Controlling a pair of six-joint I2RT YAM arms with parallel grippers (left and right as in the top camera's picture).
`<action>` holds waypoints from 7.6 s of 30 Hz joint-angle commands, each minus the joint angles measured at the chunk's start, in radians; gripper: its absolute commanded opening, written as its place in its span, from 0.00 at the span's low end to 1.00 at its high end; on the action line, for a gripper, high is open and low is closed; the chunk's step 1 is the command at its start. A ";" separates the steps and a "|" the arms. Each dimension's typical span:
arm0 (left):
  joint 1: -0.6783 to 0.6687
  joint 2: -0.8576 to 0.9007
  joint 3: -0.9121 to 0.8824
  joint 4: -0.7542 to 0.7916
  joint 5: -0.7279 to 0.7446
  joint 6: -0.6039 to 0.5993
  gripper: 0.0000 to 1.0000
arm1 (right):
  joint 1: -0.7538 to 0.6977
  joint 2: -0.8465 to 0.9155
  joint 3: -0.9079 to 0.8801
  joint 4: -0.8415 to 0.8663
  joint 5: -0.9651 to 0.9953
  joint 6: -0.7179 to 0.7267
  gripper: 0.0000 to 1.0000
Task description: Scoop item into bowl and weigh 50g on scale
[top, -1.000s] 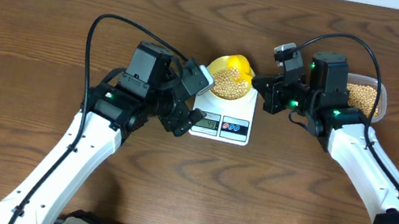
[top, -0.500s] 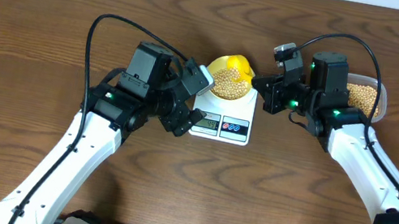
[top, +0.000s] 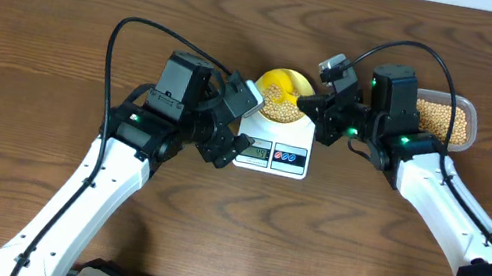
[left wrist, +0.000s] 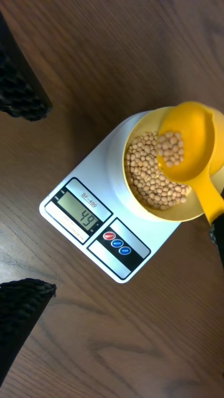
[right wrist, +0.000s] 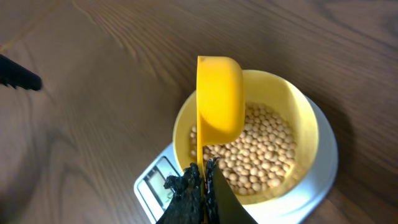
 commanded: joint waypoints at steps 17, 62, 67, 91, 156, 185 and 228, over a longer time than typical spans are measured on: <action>0.005 -0.007 -0.007 0.001 -0.002 0.013 0.84 | 0.008 0.011 0.019 -0.017 0.070 -0.131 0.01; 0.005 -0.007 -0.007 0.001 -0.002 0.013 0.84 | 0.005 0.010 0.020 0.038 0.018 0.149 0.01; 0.005 -0.007 -0.007 0.001 -0.002 0.013 0.84 | 0.002 0.010 0.020 0.040 0.017 0.149 0.01; 0.005 -0.007 -0.007 0.001 -0.002 0.013 0.84 | -0.084 0.010 0.020 0.121 -0.107 0.340 0.01; 0.005 -0.007 -0.007 0.001 -0.002 0.013 0.84 | -0.012 0.071 0.019 -0.056 -0.051 0.138 0.01; 0.005 -0.007 -0.007 0.001 -0.002 0.013 0.84 | -0.059 0.069 0.019 0.044 -0.141 0.127 0.01; 0.005 -0.007 -0.007 0.001 -0.002 0.013 0.84 | -0.299 0.069 0.020 0.404 -0.278 0.564 0.01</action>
